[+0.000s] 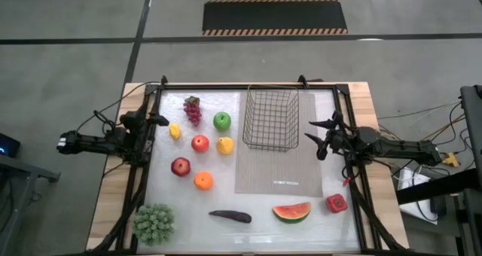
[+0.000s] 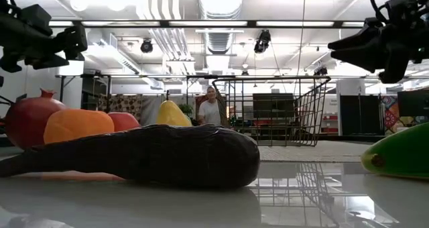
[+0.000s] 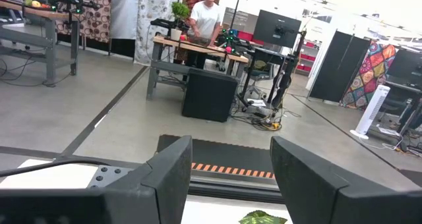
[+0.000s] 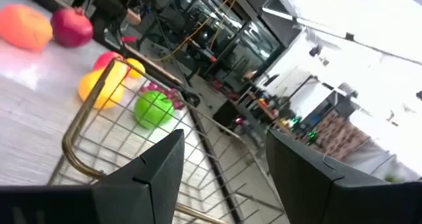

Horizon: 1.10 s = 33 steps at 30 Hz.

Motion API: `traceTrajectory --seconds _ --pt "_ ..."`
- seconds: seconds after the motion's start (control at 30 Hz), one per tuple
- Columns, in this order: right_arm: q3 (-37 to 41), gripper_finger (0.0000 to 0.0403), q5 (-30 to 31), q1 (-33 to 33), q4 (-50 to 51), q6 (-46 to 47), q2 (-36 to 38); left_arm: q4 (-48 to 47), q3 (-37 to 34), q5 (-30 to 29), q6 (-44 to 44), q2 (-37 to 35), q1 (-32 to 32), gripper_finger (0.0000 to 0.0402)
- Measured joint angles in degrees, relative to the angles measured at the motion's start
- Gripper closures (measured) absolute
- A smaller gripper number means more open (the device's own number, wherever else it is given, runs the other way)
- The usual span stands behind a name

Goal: Build produce basket
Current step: Put the pear into the wire basket

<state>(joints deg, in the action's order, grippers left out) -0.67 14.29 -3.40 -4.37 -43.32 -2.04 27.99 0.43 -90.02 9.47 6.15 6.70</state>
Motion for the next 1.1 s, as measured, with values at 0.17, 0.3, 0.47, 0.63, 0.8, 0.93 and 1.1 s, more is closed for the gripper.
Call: traceTrajectory --seconds 0.17,0.3,0.47,0.63,0.8,0.93,1.1 --pt "0.0 0.0202 -0.2 0.0 -0.2 4.0 0.0 0.0 0.0 0.0 0.0 0.0 0.0 0.0213" --pt "0.0 0.0202 -0.3 0.0 -0.3 21.6 0.0 0.0 0.0 0.0 0.0 0.0 0.0 0.0213" --pt "0.0 0.0202 -0.3 0.0 -0.4 46.4 0.0 0.0 0.0 0.0 0.0 0.0 0.0 0.0213" --pt "0.0 0.0202 -0.3 0.0 -0.6 57.1 0.0 0.1 0.0 0.4 -1.9 0.0 0.0 0.0213" --pt "0.0 0.0202 -0.3 0.0 -0.6 55.8 0.0 0.9 0.1 13.5 -19.0 0.0 0.0 0.0213" --pt "0.0 0.0202 -0.3 0.0 -0.6 55.8 0.0 2.5 0.3 32.8 -16.4 0.0 0.0 0.0213" --pt "0.0 0.0202 -0.3 0.0 -0.6 55.8 0.0 9.3 0.4 61.2 -9.2 0.0 0.0 0.0213"
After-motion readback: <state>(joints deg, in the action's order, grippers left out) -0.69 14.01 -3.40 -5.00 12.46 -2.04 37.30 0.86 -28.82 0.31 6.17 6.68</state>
